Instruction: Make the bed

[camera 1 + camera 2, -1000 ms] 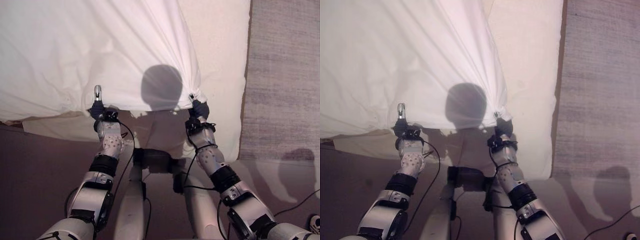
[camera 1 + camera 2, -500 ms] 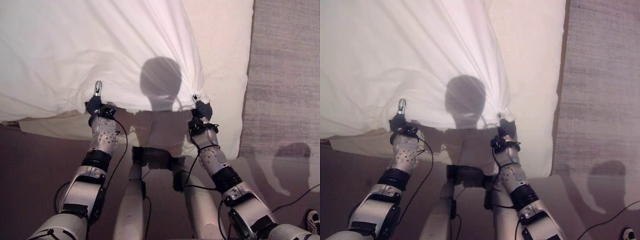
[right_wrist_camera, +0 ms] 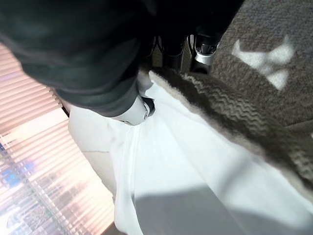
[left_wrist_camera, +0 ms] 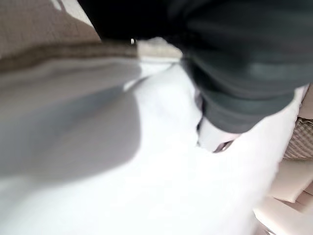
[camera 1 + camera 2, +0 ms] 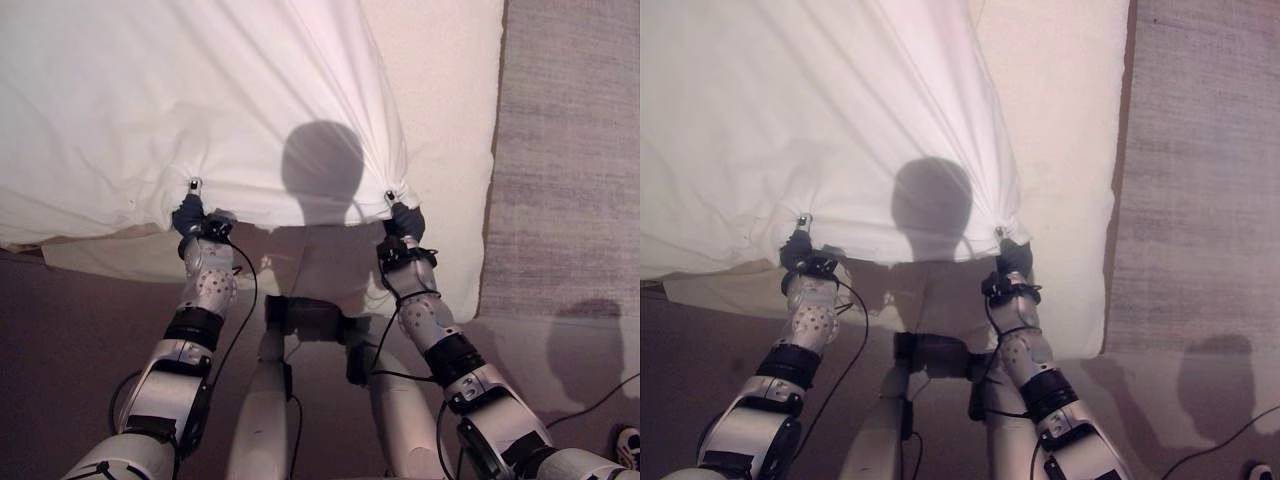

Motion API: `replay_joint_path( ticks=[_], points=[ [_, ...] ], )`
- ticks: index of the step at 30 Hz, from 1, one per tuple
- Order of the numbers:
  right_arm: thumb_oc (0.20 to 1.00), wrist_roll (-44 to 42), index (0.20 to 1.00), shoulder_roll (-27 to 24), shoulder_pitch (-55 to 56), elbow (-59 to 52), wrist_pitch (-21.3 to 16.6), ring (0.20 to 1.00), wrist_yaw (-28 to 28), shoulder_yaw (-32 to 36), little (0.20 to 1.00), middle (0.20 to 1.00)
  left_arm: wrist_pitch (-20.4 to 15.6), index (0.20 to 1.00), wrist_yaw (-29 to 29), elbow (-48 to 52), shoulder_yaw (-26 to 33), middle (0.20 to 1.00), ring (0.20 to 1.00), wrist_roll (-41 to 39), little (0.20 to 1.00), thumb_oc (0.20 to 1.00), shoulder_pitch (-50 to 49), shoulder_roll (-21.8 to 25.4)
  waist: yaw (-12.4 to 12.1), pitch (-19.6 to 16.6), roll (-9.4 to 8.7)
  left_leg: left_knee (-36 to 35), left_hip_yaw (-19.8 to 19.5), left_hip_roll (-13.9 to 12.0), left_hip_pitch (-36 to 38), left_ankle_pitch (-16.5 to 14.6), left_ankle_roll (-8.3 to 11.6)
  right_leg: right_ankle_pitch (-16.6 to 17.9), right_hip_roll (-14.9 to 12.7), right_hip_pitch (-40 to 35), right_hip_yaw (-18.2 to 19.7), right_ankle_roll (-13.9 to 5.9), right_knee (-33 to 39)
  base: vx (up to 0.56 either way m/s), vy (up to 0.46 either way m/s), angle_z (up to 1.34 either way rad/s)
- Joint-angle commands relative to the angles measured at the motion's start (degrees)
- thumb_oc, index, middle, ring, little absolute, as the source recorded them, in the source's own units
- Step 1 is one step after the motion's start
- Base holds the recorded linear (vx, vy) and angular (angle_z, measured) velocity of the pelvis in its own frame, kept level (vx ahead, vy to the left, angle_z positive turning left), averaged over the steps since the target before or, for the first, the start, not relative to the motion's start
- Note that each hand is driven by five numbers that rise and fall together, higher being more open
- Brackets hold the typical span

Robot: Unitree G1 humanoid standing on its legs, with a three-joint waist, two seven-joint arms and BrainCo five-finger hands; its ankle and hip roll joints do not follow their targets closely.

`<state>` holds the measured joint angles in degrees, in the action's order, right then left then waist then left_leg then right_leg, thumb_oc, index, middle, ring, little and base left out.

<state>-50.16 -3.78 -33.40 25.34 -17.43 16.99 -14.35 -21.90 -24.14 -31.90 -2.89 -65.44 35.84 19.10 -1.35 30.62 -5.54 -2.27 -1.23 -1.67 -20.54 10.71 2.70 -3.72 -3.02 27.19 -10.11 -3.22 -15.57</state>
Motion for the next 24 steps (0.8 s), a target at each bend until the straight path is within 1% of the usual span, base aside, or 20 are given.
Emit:
replay_joint_path(
  ticks=[1,2,3,4,6,7,9,10,11,12,13,14,15,16,17,18,20,22,23,24],
  points=[
    [0.200,-1.4,0.200,-7.9,19.3,0.4,-2.2,0.200,2.9,10.8,0.200,0.200,-6.2,0.200,1.8,1.6,10.5,0.200,0.200,1.7,0.200,0.200,-4.0,1.4,1.3,-2.7,3.51,4.4,3.0,0.8,0.6,-5.0,1.60,1.6,-7.1,-3.2,-2.6,-3.26,-2.8,0.07,-0.046,0.62],
    [0.200,-1.3,0.200,-8.2,20.0,0.6,-2.0,0.200,2.6,11.9,0.200,0.200,-6.4,0.200,2.9,2.4,10.4,0.200,0.200,1.0,0.200,0.200,-4.5,0.1,2.6,-4.1,4.09,5.0,7.5,0.0,2.1,-7.0,1.66,0.2,-9.0,-5.3,-3.9,-3.92,-3.0,0.08,0.017,0.95],
    [0.200,-2.0,0.200,-8.2,20.8,0.7,-1.7,0.200,2.3,12.1,0.200,0.200,-6.1,0.200,3.9,3.6,9.7,0.200,0.200,1.2,0.200,0.200,-5.0,-0.4,3.5,-4.5,4.70,6.3,10.3,-0.8,3.2,-7.7,1.67,0.0,-10.2,-6.4,-4.9,-3.98,-3.1,0.10,0.167,1.16],
    [0.200,-3.0,0.200,-7.9,21.7,0.6,-1.5,0.200,1.5,11.7,0.200,0.200,-5.9,0.200,4.8,4.2,9.4,0.200,0.200,1.1,0.200,0.200,-5.8,-0.9,4.1,-4.9,5.13,7.6,11.0,-1.8,4.3,-8.4,1.85,0.0,-10.6,-7.7,-5.2,-4.03,-2.8,0.04,0.273,1.31],
    [0.200,-4.7,0.200,-6.6,22.6,0.8,-0.8,0.200,-0.3,9.7,0.200,0.200,-7.1,0.200,5.4,5.9,10.4,0.200,0.200,0.7,0.200,0.200,-7.2,-0.2,3.0,-5.7,4.07,10.5,4.7,-3.4,5.0,-9.9,2.61,0.8,-10.0,-10.1,-2.5,-3.82,-0.7,0.03,0.281,1.10],
    [0.200,-4.6,0.200,-6.1,22.8,0.3,-0.7,0.200,-0.9,8.7,0.200,0.200,-7.4,0.200,5.6,7.7,10.4,0.200,0.200,0.5,0.200,0.200,-8.2,-1.0,1.9,-5.9,3.50,11.5,0.2,-3.8,4.2,-8.9,2.97,2.6,-10.4,-10.5,-1.4,-3.36,0.7,0.01,0.260,-0.17],
    [0.200,-5.7,0.200,-5.3,23.8,0.5,-0.3,0.200,-2.1,8.3,0.200,0.200,-7.6,0.200,5.4,8.6,10.9,0.200,0.200,0.7,0.200,0.200,-9.3,-0.6,1.4,-6.9,3.06,11.8,-5.9,-6.4,4.4,-8.6,4.28,3.3,-12.3,-12.1,0.2,-4.00,1.7,0.07,0.360,-0.62],
    [0.200,-6.0,0.200,-5.1,24.4,0.2,0.0,0.200,-2.7,8.2,0.200,0.200,-7.6,0.200,5.7,9.8,10.7,0.200,0.200,1.3,0.200,0.200,-9.9,-0.2,1.4,-7.8,3.03,11.7,-8.4,-7.0,4.8,-8.7,4.72,3.9,-13.1,-13.0,1.0,-4.47,2.4,0.12,0.499,-0.13],
    [0.200,-6.0,0.200,-4.8,24.6,0.1,0.6,0.200,-3.5,7.8,0.200,0.200,-7.6,0.200,6.1,10.7,10.3,0.200,0.200,1.6,0.200,0.200,-9.9,0.2,1.2,-8.7,2.61,12.5,-10.6,-6.9,5.3,-10.1,5.30,5.5,-14.1,-13.2,2.3,-5.34,3.1,0.09,0.593,-0.08],
    [0.200,-5.9,0.200,-4.8,25.1,-0.3,1.1,0.200,-3.7,8.0,0.200,0.200,-7.5,0.200,6.7,12.3,9.9,0.200,0.200,2.6,0.200,0.200,-10.8,0.2,1.1,-9.6,2.19,14.4,-12.6,-4.7,5.0,-11.7,5.15,8.8,-15.6,-14.1,3.6,-6.25,5.3,0.06,0.638,-0.20],
    [0.200,-5.1,0.200,-5.1,25.0,-0.6,2.1,0.200,-4.7,7.7,0.200,0.200,-7.0,0.200,8.1,12.8,9.9,0.200,0.200,2.3,0.200,0.200,-11.9,0.4,1.6,-10.2,2.08,14.6,-11.5,-3.9,5.5,-14.4,4.41,11.0,-16.9,-14.9,4.4,-7.30,6.4,0.02,0.454,-0.35],
    [0.200,-5.1,0.200,-5.1,25.0,-0.6,2.1,0.200,-4.7,7.7,0.200,0.200,-7.0,0.200,8.1,12.8,9.9,0.200,0.200,2.2,0.200,0.200,-11.9,0.4,1.6,-10.3,1.93,14.6,-11.4,-3.7,5.3,-14.1,4.32,11.4,-17.1,-14.8,4.5,-7.39,6.7,-0.08,0.730,-0.61],
    [0.200,-4.7,0.200,-5.0,25.5,-1.2,3.2,0.200,-5.3,8.1,0.200,0.200,-6.7,0.200,9.5,14.0,8.9,0.200,0.200,4.4,0.200,0.200,-12.3,0.9,1.9,-11.0,0.64,19.0,-8.2,-0.5,3.4,-16.5,3.14,20.6,-20.4,-14.1,5.3,-8.48,11.5,-0.17,0.746,-0.53],
    [0.200,-3.5,0.200,-4.7,24.5,-0.4,3.0,0.200,-5.8,7.6,0.200,0.200,-6.9,0.200,10.2,14.3,9.1,0.200,0.200,4.6,0.200,0.200,-13.1,1.0,1.4,-11.2,0.34,18.6,-5.5,-0.3,3.1,-17.0,2.61,22.7,-20.3,-13.2,2.6,-8.82,12.9,-0.20,0.935,-0.90],
    [0.200,-3.2,0.200,-4.3,23.9,-0.1,3.4,0.200,-5.8,7.1,0.200,0.200,-6.4,0.200,10.1,13.9,9.6,0.200,0.200,5.6,0.200,0.200,-14.1,1.4,0.6,-11.8,0.59,16.9,-3.7,-0.3,3.4,-16.3,1.96,21.2,-19.6,-12.9,-0.7,-8.63,12.7,-0.16,0.643,-1.05],
    [0.200,-3.0,0.200,-4.0,23.8,0.2,3.4,0.200,-6.0,7.1,0.200,0.200,-6.7,0.200,9.7,15.8,9.9,0.200,0.200,6.8,0.200,0.200,-15.1,0.7,0.1,-12.5,1.51,14.9,-2.4,-0.1,4.0,-15.2,1.45,17.9,-18.5,-13.7,-2.5,-8.11,11.3,-0.14,0.672,-1.32],
    [0.200,-3.4,0.200,-3.2,23.0,1.5,3.1,0.200,-6.4,6.4,0.200,0.200,-5.9,0.200,10.6,16.4,9.3,0.200,0.200,6.1,0.200,0.200,-15.9,-0.8,-0.3,-13.5,2.55,9.8,-0.1,1.1,5.8,-12.1,0.45,10.4,-13.6,-14.7,-3.2,-6.12,4.5,-0.17,0.641,-0.80],
    [0.200,-3.6,0.200,-2.4,23.0,1.4,3.0,0.200,-6.7,5.7,0.200,0.200,-4.9,0.200,10.8,16.5,9.5,0.200,0.200,6.6,0.200,0.200,-16.5,-1.2,-1.5,-14.0,3.06,6.3,2.3,1.6,7.8,-10.2,0.08,4.4,-10.7,-16.9,-6.9,-4.74,-1.5,-0.14,0.463,-0.57],
    [0.200,-3.4,0.200,-2.1,23.1,1.8,3.2,0.200,-7.0,5.4,0.200,0.200,-4.3,0.200,11.0,17.0,9.8,0.200,0.200,6.7,0.200,0.200,-17.2,-1.4,-2.1,-14.5,2.95,4.9,3.1,2.1,8.5,-9.5,-0.07,1.6,-8.1,-18.7,-7.9,-4.21,-2.6,-0.15,0.364,-0.58],
    [0.200,-3.4,0.200,-2.0,23.5,2.0,3.3,0.200,-7.3,5.0,0.200,0.200,-3.9,0.200,11.0,17.4,10.1,0.200,0.200,7.0,0.200,0.200,-18.0,-1.7,-2.4,-14.9,2.62,4.1,3.5,3.1,9.3,-8.8,-0.12,-0.5,-5.1,-20.2,-7.0,-4.35,-3.3,-0.14,0.281,-0.64]
  ],
)
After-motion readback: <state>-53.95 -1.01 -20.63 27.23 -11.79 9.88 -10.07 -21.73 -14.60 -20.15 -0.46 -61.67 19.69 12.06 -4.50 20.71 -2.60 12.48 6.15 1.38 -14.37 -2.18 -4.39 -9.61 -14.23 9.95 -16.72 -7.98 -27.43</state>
